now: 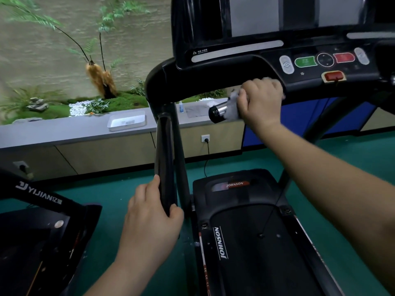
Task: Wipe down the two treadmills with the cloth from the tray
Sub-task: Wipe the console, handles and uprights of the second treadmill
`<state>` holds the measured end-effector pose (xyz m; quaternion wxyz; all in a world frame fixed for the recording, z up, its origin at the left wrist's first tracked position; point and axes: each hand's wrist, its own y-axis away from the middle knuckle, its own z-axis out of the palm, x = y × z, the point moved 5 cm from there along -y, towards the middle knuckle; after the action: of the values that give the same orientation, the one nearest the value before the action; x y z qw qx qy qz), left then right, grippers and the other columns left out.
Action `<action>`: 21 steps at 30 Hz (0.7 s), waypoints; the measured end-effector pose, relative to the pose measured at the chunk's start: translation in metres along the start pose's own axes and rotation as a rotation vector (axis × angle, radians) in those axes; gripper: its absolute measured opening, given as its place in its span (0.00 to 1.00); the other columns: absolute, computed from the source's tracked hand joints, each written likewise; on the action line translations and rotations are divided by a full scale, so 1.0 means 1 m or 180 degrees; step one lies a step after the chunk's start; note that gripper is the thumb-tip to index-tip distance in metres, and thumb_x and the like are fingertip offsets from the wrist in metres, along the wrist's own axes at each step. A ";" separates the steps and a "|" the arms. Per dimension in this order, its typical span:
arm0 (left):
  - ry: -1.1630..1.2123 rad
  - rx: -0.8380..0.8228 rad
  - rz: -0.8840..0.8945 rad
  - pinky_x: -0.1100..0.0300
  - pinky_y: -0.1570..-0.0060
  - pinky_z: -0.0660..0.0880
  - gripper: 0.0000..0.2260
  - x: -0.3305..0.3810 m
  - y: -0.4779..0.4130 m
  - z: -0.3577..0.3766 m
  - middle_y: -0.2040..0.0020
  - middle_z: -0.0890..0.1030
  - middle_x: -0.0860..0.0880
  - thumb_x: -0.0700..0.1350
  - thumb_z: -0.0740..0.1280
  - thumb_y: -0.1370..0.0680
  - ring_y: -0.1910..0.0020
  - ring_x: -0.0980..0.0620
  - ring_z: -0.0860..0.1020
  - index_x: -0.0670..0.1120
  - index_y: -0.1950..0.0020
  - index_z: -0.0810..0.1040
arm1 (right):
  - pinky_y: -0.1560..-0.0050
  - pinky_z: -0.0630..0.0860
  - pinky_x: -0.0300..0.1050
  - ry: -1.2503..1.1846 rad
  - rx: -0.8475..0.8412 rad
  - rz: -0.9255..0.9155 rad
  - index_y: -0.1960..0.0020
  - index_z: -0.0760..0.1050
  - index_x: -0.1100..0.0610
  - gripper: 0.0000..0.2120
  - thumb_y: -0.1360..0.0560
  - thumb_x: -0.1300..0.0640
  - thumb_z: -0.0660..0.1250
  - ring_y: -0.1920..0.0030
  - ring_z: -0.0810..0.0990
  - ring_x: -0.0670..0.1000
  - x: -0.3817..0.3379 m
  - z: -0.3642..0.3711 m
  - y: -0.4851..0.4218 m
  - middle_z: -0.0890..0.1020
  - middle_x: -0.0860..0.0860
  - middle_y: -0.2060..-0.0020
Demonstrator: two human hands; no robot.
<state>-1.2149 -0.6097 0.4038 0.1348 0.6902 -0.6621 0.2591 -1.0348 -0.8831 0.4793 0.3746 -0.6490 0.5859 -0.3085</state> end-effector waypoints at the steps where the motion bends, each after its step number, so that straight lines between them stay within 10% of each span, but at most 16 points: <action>1: 0.0012 0.0008 0.0008 0.55 0.35 0.64 0.31 0.000 0.000 0.000 0.35 0.65 0.52 0.50 0.61 0.25 0.36 0.52 0.64 0.49 0.23 0.55 | 0.43 0.64 0.52 -0.0062 0.0269 0.0074 0.54 0.75 0.57 0.12 0.22 0.52 0.57 0.52 0.74 0.57 0.000 0.003 0.016 0.79 0.54 0.56; 7: 0.0013 -0.0011 0.0040 0.57 0.37 0.64 0.32 0.002 -0.001 0.001 0.36 0.64 0.52 0.50 0.61 0.24 0.37 0.53 0.63 0.49 0.23 0.53 | 0.50 0.68 0.52 0.0010 0.0411 -0.0259 0.58 0.75 0.57 0.12 0.24 0.52 0.57 0.59 0.75 0.58 0.005 -0.003 0.005 0.79 0.55 0.62; 14: 0.0102 -0.0005 0.0006 0.58 0.39 0.64 0.31 0.003 -0.001 -0.001 0.36 0.64 0.54 0.50 0.61 0.24 0.40 0.56 0.62 0.50 0.23 0.53 | 0.70 0.60 0.44 0.0357 -0.2082 -0.0096 0.68 0.70 0.56 0.20 0.25 0.46 0.53 0.70 0.69 0.54 -0.003 0.006 -0.052 0.72 0.53 0.71; 21: 0.0101 0.0087 -0.0022 0.57 0.39 0.65 0.31 0.003 0.000 -0.001 0.39 0.64 0.55 0.50 0.62 0.25 0.38 0.54 0.63 0.51 0.23 0.55 | 0.59 0.61 0.48 -0.0013 -0.0291 -0.0172 0.65 0.68 0.53 0.14 0.24 0.47 0.57 0.64 0.76 0.59 -0.006 -0.002 -0.014 0.77 0.52 0.68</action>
<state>-1.2151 -0.6116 0.4057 0.1367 0.6901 -0.6538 0.2786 -1.0292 -0.8771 0.4925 0.3372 -0.6816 0.5809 -0.2902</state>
